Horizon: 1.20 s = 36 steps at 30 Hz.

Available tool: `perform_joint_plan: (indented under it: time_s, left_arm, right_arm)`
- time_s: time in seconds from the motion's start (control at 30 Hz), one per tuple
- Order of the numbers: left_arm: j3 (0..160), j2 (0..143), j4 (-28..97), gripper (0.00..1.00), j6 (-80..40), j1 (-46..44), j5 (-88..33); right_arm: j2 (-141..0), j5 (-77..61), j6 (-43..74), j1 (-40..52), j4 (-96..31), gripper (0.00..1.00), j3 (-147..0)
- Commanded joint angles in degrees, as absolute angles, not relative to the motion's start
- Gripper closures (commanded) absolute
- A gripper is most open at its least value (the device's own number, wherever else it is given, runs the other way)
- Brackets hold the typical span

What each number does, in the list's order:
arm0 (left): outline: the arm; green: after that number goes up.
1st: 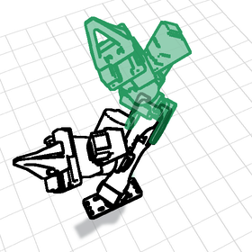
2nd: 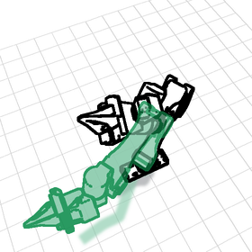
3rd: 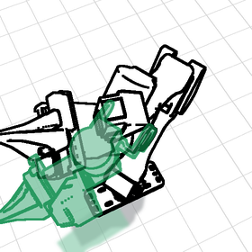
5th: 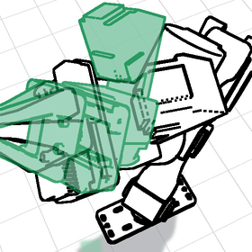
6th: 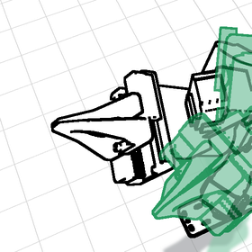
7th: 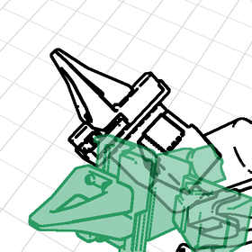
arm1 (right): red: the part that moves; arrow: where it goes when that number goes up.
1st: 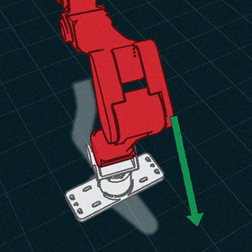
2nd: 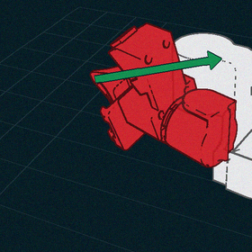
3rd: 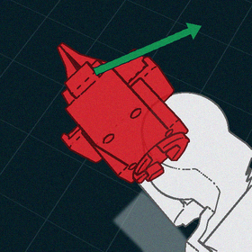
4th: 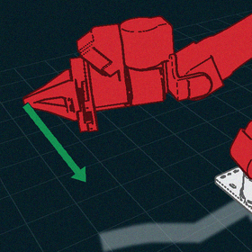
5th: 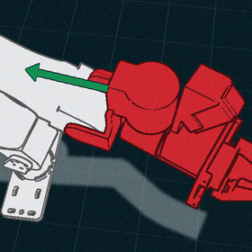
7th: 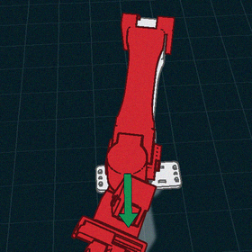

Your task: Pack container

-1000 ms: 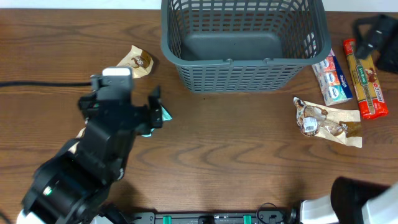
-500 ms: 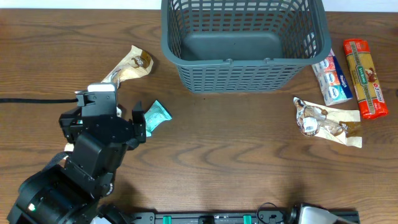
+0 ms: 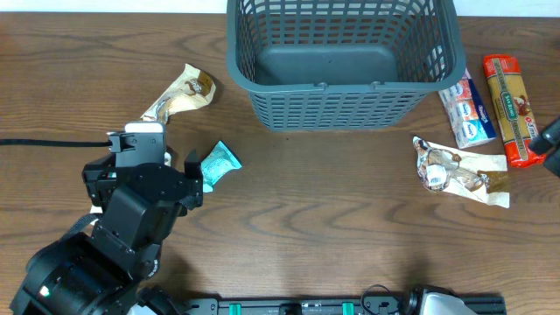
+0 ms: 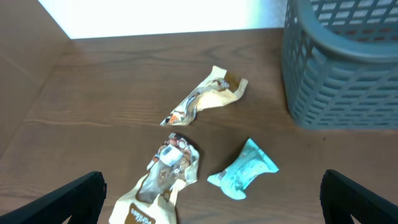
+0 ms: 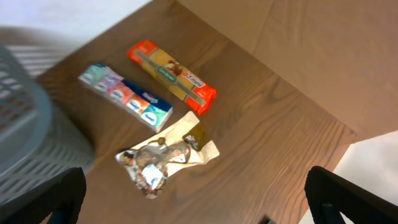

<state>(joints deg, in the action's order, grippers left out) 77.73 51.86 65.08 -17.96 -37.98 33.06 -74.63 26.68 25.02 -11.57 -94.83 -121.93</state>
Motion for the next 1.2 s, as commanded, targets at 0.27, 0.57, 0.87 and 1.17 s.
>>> perform_joint_plan:
  time_s: [0.27, 0.57, 0.87, 1.17]
  left_arm:
    - [78.9, 51.9, 72.0, 0.01, -17.8, -37.8, 33.7]
    - [78.9, 51.9, 76.5, 0.01, -17.8, -37.8, 33.5]
    - [78.9, 51.9, 76.5, 0.01, -17.8, -37.8, 33.5]
    - [78.9, 52.0, 76.4, 0.01, -17.2, -37.8, 34.2]
  right_arm:
    - [-83.1, 7.5, -0.3, -12.2, -77.1, 0.01, -112.1]
    - [-88.4, 6.1, -5.0, -13.9, -74.6, 0.01, -112.0]
    - [-88.3, -2.8, -16.6, -25.6, -71.6, 0.01, -112.4]
    - [-95.4, -14.8, -29.5, -36.1, -71.5, 0.01, -112.4]
